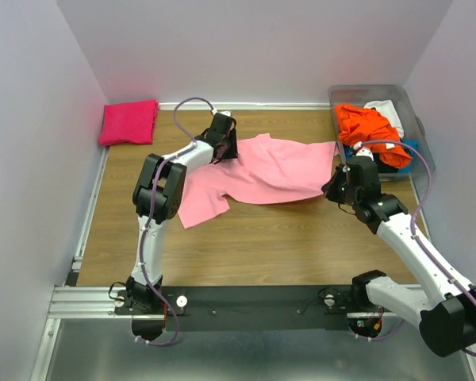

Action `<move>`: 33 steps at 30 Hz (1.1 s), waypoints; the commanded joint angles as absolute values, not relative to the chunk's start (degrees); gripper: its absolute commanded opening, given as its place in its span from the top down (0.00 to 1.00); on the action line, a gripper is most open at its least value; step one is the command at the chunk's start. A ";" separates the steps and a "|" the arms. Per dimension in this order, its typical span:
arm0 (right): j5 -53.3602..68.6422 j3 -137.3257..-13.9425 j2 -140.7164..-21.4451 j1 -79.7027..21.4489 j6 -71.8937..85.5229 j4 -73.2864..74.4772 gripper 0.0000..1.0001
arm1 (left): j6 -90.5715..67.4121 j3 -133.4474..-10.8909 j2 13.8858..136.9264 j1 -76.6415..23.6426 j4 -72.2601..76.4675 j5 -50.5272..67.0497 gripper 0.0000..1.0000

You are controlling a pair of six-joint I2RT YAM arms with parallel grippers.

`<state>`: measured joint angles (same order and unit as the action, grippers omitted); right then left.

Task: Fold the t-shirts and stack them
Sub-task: Flatten the tshirt out

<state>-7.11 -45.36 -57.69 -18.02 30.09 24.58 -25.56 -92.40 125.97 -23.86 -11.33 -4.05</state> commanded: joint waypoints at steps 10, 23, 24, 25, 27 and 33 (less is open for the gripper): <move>-2.99 -46.76 -59.76 -17.75 30.32 26.10 0.99 | -33.30 -64.71 90.15 -23.12 -9.66 -16.67 0.20; -1.94 -45.26 -59.24 -17.75 29.79 26.02 0.99 | -52.29 -38.50 69.61 -20.83 -23.46 -22.76 0.36; -1.85 -45.35 -59.41 -17.75 29.71 26.02 0.99 | -52.64 -38.32 70.13 -20.83 -24.42 -23.02 0.37; -1.67 -45.26 -59.41 -17.75 29.79 26.02 0.99 | -52.56 -38.06 70.40 -20.66 -24.26 -23.03 0.37; -1.76 -45.09 -59.24 -17.75 29.62 26.02 0.99 | -52.47 -37.36 70.92 -19.95 -23.73 -22.85 0.37; -2.11 -44.30 -58.71 -17.75 28.56 25.93 0.99 | -50.80 -37.18 74.71 -18.19 -22.33 -21.62 0.38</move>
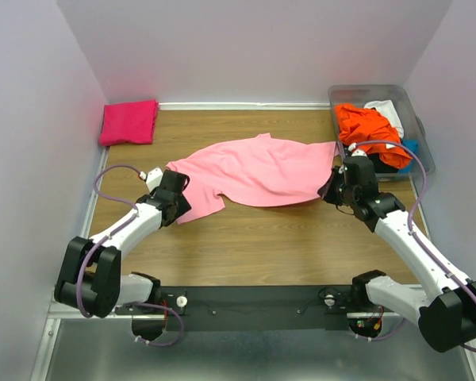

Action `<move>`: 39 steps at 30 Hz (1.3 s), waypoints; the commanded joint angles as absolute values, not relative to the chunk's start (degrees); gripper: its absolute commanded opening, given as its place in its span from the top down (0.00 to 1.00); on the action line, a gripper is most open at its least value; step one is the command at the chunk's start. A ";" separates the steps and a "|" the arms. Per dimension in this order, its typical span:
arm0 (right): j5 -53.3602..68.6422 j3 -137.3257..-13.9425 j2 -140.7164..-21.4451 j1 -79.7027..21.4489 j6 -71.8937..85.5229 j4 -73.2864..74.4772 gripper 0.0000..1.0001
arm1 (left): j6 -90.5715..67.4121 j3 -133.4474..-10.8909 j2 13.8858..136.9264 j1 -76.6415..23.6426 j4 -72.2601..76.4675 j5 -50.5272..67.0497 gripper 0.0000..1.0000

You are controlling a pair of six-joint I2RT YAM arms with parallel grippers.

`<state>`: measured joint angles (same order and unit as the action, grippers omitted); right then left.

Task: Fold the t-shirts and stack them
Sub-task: Flatten the tshirt out

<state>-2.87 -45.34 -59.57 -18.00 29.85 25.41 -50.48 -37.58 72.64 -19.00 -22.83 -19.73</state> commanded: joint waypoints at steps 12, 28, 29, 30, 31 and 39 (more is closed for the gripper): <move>-2.99 -43.51 -57.66 -17.67 28.56 25.84 0.99 | -47.90 -37.27 81.47 -18.11 -22.06 -18.81 0.39; -5.36 -42.10 -57.13 -17.75 29.35 24.96 0.99 | -44.30 -38.94 86.48 -18.28 -24.17 -16.44 0.78; -5.45 -42.01 -57.13 -17.75 29.36 24.96 0.99 | -44.12 -38.67 86.57 -18.28 -24.08 -16.17 0.83; -5.45 -42.01 -57.04 -17.75 29.36 24.96 0.99 | -44.12 -38.50 86.66 -18.37 -23.73 -16.08 0.86; -5.54 -42.10 -57.13 -17.75 29.44 24.87 0.99 | -44.03 -38.41 86.49 -18.37 -23.64 -15.91 0.95; -5.97 -45.70 -59.32 -17.75 29.27 24.70 0.99 | -44.56 -42.16 76.39 -17.06 -26.53 -21.00 1.00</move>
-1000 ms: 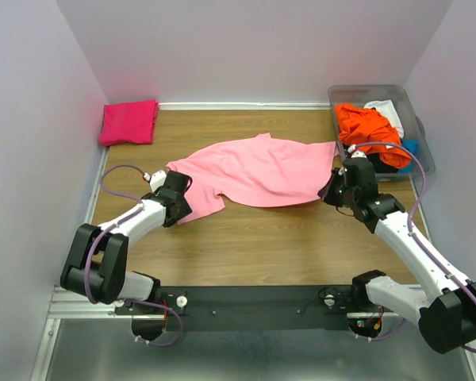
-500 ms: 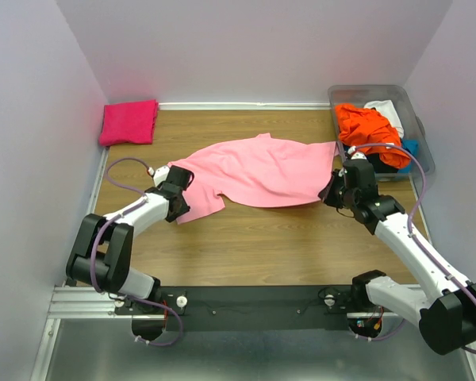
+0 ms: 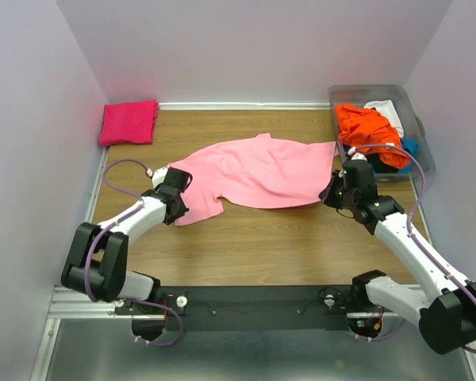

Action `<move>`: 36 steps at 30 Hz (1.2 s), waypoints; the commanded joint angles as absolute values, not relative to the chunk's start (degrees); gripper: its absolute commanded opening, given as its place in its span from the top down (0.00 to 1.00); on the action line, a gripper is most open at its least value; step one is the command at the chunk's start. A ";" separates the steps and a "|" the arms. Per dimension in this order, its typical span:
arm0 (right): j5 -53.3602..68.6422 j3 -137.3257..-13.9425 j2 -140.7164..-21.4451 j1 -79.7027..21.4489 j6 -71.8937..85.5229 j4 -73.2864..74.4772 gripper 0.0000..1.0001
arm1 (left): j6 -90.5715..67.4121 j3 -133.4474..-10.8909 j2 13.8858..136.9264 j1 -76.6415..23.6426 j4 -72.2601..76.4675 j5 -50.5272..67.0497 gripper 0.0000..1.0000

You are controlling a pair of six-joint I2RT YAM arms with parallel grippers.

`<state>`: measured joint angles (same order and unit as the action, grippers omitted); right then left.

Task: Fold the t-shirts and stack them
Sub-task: Flatten the tshirt out

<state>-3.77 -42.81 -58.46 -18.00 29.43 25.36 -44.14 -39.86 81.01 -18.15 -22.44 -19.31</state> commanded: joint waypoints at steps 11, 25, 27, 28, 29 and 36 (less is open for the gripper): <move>-17.21 -69.76 -71.01 -17.67 21.72 24.70 0.99 | -32.79 -81.24 69.34 -8.18 -32.34 -29.87 1.00; -18.11 -89.92 -60.92 -17.67 6.16 24.70 0.99 | -19.00 -95.89 52.82 -7.65 -18.82 -33.40 1.00; -17.41 -87.99 -55.56 -17.67 4.49 24.79 0.99 | -14.62 -94.93 48.09 -7.65 -16.36 -34.10 1.00; -17.05 -87.37 -53.89 -17.67 3.96 24.79 0.99 | -13.02 -95.01 45.38 -7.65 -15.48 -34.19 1.00; -15.31 -86.93 -51.88 -17.67 2.91 24.79 0.99 | -11.53 -95.27 44.31 -7.65 -14.77 -33.84 1.00; -9.32 -88.33 -43.68 -17.67 0.53 24.87 0.99 | -3.87 -99.76 42.79 -9.93 -11.16 -32.00 1.00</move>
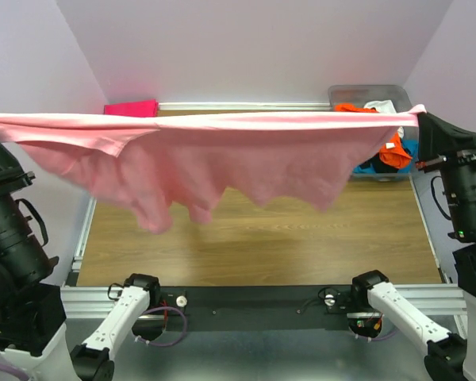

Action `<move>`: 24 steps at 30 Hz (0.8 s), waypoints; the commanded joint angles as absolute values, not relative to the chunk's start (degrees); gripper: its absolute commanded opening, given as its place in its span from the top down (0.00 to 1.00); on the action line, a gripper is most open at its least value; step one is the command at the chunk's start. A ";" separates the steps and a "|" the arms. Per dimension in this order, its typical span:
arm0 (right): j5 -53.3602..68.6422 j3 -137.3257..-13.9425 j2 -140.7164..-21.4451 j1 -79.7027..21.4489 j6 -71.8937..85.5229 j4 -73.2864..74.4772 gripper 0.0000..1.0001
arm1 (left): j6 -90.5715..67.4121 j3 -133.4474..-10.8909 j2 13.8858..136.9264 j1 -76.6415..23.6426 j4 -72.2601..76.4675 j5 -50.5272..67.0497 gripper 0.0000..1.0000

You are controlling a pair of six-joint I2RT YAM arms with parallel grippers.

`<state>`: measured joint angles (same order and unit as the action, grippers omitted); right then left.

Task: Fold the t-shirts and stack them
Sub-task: Flatten the tshirt out

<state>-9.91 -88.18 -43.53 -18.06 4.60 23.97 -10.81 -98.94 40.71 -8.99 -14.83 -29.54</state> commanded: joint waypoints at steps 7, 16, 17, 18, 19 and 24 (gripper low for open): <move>-10.54 -82.28 -46.57 -17.67 1.49 26.28 0.99 | -0.44 -93.53 47.97 -11.69 -8.79 -30.94 1.00; -23.55 -71.38 -66.14 -17.67 5.27 23.22 0.99 | -7.55 -75.25 64.65 -11.69 -6.00 -25.59 1.00; -24.16 -70.24 -68.18 -17.67 4.66 19.81 0.99 | -8.34 -73.76 66.86 -11.69 -5.02 -24.27 1.00; -24.26 -68.92 -70.12 -17.67 4.31 17.95 0.99 | -9.31 -71.57 69.23 -11.60 -3.27 -23.56 1.00; -24.61 -66.56 -74.31 -17.58 3.96 15.67 0.99 | -9.84 -70.76 71.78 -11.51 -2.30 -23.03 1.00; -24.43 -62.31 -87.87 -16.44 1.67 0.54 0.99 | -13.09 -72.58 90.94 -9.76 1.32 -19.34 1.00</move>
